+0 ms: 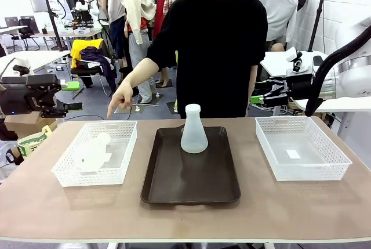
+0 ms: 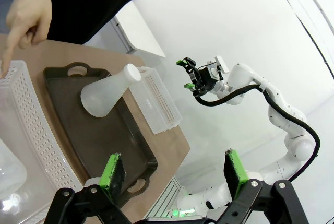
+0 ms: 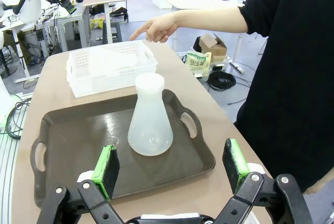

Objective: Prepare the laboratory tools.
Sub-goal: Pick up the Big flask that the person points to.

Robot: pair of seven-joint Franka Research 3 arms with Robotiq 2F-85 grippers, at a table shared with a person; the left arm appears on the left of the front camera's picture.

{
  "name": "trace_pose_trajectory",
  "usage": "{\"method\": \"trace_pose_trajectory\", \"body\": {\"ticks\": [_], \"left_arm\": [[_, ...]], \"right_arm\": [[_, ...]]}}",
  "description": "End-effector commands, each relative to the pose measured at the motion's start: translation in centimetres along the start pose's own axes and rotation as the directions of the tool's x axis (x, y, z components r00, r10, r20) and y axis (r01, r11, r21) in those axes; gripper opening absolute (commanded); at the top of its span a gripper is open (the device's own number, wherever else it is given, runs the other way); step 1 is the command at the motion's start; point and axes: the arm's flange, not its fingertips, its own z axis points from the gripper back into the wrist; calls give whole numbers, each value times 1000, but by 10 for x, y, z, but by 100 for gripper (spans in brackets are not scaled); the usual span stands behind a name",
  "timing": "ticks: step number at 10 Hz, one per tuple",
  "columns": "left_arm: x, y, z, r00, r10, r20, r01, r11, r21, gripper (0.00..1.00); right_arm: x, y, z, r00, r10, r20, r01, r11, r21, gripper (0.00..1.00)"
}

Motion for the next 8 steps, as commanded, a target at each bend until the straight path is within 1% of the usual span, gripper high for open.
{"method": "trace_pose_trajectory", "body": {"ticks": [1, 2, 3, 4, 6, 7, 8], "left_arm": [[0, 0, 0, 1000, 0, 0, 0, 1000, 0, 100], [5, -5, -12, 999, 23, -42, -20, 997, 78, 100], [11, -13, -23, 998, 7, -66, 4, 988, 153, 100], [21, -22, -33, 996, 23, -89, 1, 968, 252, 100], [40, -32, -50, 987, 102, -124, -40, 904, 425, 100], [49, -32, -59, 979, 150, -137, -58, 851, 522, 100], [57, -33, -68, 973, 186, -139, -49, 750, 660, 100]], "right_arm": [[1, 2, 1, 1000, -1, -10, 1, 1000, 4, 100], [1, 2, 1, 1000, -1, -10, 1, 1000, 4, 100], [1, 2, 1, 1000, -1, -10, 1, 1000, 4, 100], [1, 2, 1, 1000, -1, -10, 1, 1000, 4, 100], [1, 2, 1, 1000, -1, -10, 1, 1000, 4, 100], [1, 2, 1, 1000, -1, -10, 1, 1000, 4, 100], [1, 2, 1, 1000, -1, -10, 1, 1000, 4, 100]]}}
